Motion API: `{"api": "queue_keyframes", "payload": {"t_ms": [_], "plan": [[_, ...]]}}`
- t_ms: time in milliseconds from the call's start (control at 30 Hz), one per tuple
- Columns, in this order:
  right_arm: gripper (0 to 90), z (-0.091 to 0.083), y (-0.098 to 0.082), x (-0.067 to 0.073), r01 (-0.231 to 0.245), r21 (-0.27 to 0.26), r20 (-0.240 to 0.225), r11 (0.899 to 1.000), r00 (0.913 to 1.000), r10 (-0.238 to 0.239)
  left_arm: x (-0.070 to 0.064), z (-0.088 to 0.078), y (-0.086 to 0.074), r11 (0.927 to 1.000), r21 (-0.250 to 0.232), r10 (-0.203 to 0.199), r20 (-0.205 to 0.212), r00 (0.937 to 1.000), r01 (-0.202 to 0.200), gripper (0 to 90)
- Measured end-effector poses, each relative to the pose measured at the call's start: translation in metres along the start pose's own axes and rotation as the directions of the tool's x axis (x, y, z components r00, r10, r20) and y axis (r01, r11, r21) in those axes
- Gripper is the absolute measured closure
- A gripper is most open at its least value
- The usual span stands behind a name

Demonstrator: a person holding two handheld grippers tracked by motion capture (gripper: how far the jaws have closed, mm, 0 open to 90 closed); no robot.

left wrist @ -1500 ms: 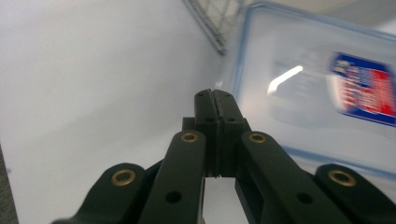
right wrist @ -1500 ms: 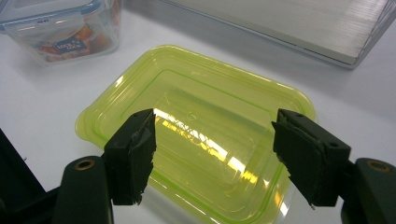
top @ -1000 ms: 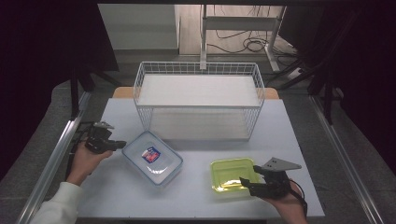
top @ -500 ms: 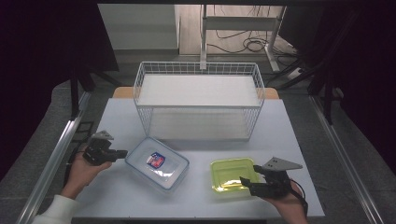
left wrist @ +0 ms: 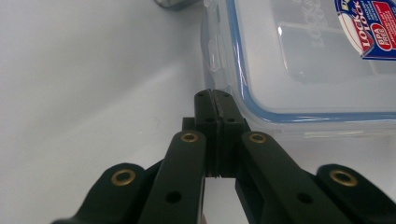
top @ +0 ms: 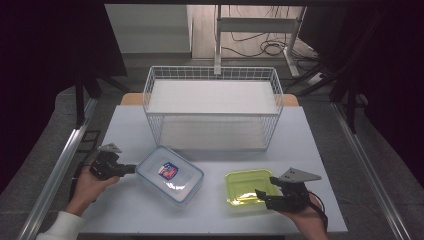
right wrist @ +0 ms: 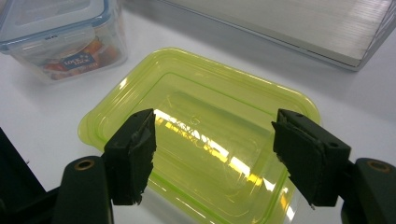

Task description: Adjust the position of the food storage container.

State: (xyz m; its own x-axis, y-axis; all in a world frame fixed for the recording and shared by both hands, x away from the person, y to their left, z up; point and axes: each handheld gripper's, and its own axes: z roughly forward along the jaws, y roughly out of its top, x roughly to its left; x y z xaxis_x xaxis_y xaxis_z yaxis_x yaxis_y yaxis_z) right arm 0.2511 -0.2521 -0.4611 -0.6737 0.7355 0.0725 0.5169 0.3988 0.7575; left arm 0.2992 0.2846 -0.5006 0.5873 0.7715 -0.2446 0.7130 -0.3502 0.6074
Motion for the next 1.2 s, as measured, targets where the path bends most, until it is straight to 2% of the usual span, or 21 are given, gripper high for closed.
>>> {"api": "queue_keyframes", "payload": {"t_ms": [100,300,400,500,533,600,633,667,700,767,867,900,933,967,1033,1067,1133,1167,1200], "plan": [[30.0,0.0,-0.001,-0.002,-0.005,-0.003,0.005,1.0,1.0,0.005,-0.008,0.001,-0.001,0.9991,0.007,0.041,0.023,0.9989,-0.041,90.0],[30.9,-0.001,0.001,0.0,-0.003,-0.006,0.002,1.0,1.0,0.003,-0.024,0.0,-0.01,0.9982,-0.001,0.06,0.054,0.9967,-0.06,90.0],[38.0,-0.001,0.003,0.002,-0.002,-0.005,-0.019,1.0,0.9998,0.001,-0.026,0.0,-0.014,0.9989,-0.016,0.045,0.063,0.997,-0.044,90.0],[56.3,-0.002,0.005,0.005,0.013,0.001,-0.049,1.0,0.9987,-0.013,-0.027,-0.002,-0.02,0.999,-0.039,0.024,0.077,0.9968,-0.021,90.0],[61.3,-0.002,0.007,0.007,0.016,0.0,-0.049,1.0,0.9987,-0.016,-0.027,-0.003,-0.021,0.9989,-0.046,0.014,0.055,0.9984,-0.011,89.4],[73.4,-0.003,0.011,0.011,0.019,0.005,-0.055,1.0,0.9983,-0.018,-0.029,-0.007,-0.024,0.9977,-0.067,-0.013,-0.029,0.9995,0.011,85.4],[78.7,-0.002,0.014,0.014,0.026,0.009,-0.064,1.0,0.9976,-0.025,-0.029,-0.01,-0.024,0.9965,-0.082,-0.023,-0.044,0.9988,0.02,83.0],[78.7,-0.002,0.014,0.014,0.026,0.009,-0.064,1.0,0.9976,-0.025,-0.029,-0.01,-0.024,0.9965,-0.082,-0.023,-0.044,0.9988,0.02,79.5],[86.3,0.0,0.018,0.02,0.043,0.026,-0.079,0.999,0.9961,-0.04,-0.033,-0.016,-0.026,0.9921,-0.123,-0.035,-0.088,0.9955,0.024,72.4],[88.7,0.004,0.02,0.027,0.06,0.043,-0.095,0.997,0.994,-0.056,-0.038,-0.022,-0.026,0.99,-0.141,-0.028,-0.128,0.9914,0.01,60.9],[88.9,0.015,0.024,0.038,0.086,0.079,-0.115,0.993,0.9904,-0.077,-0.047,-0.029,-0.025,0.9899,-0.14,-0.037,-0.118,0.9923,0.02,40.1],[88.9,0.019,0.025,0.042,0.095,0.089,-0.12,0.991,0.9892,-0.084,-0.05,-0.031,-0.026,0.9888,-0.148,-0.036,-0.125,0.9915,0.018,37.4],[88.9,0.019,0.025,0.042,0.095,0.089,-0.12,0.991,0.9892,-0.084,-0.05,-0.031,-0.026,0.9888,-0.148,-0.036,-0.125,0.9915,0.018,35.7],[88.9,0.029,0.027,0.051,0.106,0.109,-0.13,0.988,0.9873,-0.092,-0.055,-0.034,-0.027,0.9888,-0.148,-0.033,-0.115,0.9928,0.016,33.7],[88.9,0.032,0.028,0.053,0.113,0.116,-0.134,0.987,0.9862,-0.097,-0.057,-0.035,-0.027,0.9884,-0.151,-0.03,-0.112,0.9933,0.013,32.7],[88.9,0.042,0.034,0.064,0.129,0.132,-0.135,0.983,0.9846,-0.112,-0.058,-0.035,-0.027,0.988,-0.154,-0.032,-0.115,0.9928,0.013,30.8],[88.9,0.044,0.036,0.068,0.136,0.135,-0.136,0.981,0.9838,-0.117,-0.058,-0.035,-0.027,0.9878,-0.155,-0.034,-0.113,0.993,0.016,30.4],[88.9,0.053,0.044,0.079,0.157,0.151,-0.134,0.976,0.9814,-0.137,-0.058,-0.036,-0.028,0.9867,-0.161,-0.042,-0.111,0.993,0.024,30.4],[88.9,0.056,0.047,0.082,0.165,0.156,-0.134,0.974,0.9803,-0.145,-0.058,-0.036,-0.028,0.9867,-0.161,-0.042,-0.111,0.993,0.024,30.4]]}}
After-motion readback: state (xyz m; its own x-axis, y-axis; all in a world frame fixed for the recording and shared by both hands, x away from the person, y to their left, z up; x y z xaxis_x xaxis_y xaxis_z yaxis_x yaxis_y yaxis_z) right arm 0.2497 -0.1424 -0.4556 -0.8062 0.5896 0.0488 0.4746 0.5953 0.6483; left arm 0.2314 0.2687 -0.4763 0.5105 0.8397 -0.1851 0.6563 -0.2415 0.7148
